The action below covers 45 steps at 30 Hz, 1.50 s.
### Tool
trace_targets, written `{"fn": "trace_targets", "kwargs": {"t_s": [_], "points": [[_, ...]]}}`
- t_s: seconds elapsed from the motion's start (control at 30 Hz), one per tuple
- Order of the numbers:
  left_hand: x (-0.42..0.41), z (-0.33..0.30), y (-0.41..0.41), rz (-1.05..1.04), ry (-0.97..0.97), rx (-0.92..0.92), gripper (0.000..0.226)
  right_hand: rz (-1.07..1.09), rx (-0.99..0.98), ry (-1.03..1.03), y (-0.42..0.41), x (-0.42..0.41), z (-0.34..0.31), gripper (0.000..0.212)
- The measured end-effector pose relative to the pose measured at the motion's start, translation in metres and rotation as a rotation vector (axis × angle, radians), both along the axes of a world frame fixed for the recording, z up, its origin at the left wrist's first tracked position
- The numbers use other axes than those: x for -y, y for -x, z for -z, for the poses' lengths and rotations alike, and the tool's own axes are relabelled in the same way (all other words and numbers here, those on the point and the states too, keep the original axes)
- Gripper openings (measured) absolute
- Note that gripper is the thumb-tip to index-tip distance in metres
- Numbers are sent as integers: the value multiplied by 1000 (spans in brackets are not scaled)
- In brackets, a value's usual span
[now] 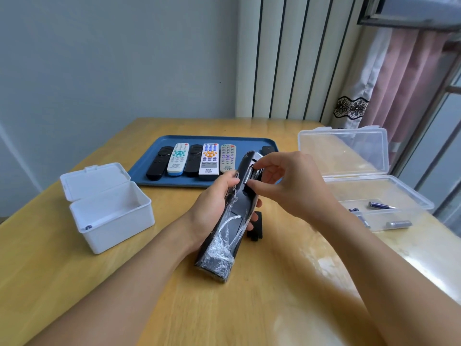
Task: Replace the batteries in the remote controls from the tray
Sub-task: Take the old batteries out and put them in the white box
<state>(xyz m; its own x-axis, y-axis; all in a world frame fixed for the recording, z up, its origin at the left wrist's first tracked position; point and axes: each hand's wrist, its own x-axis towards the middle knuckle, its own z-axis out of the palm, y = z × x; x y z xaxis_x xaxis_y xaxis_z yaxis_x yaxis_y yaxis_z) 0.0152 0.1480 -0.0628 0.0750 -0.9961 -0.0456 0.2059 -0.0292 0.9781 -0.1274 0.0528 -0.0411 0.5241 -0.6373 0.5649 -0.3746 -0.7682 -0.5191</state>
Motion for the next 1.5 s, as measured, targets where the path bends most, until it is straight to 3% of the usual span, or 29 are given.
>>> {"fn": "trace_targets", "kwargs": {"t_s": [0.33,0.63,0.87,1.03,1.2,1.37,1.5], "points": [[3,0,3,-54,4,201,35,-9,-132,175,2,-2,-8,16],[1,-1,4,-38,50,225,31,-48,33,-156,3,3,-5,34],[3,-2,3,-56,44,229,33,-85,95,-305,1,5,-2,30],[3,-1,3,-62,35,242,28,-105,158,-430,-1,7,0,6],[5,3,2,-90,33,279,25,-43,155,-370,-14,7,5,15],[9,7,-1,-111,76,336,20,63,46,-123,-30,-8,15,31],[9,4,-1,-131,103,275,20,79,221,-166,-32,-3,13,19]]}}
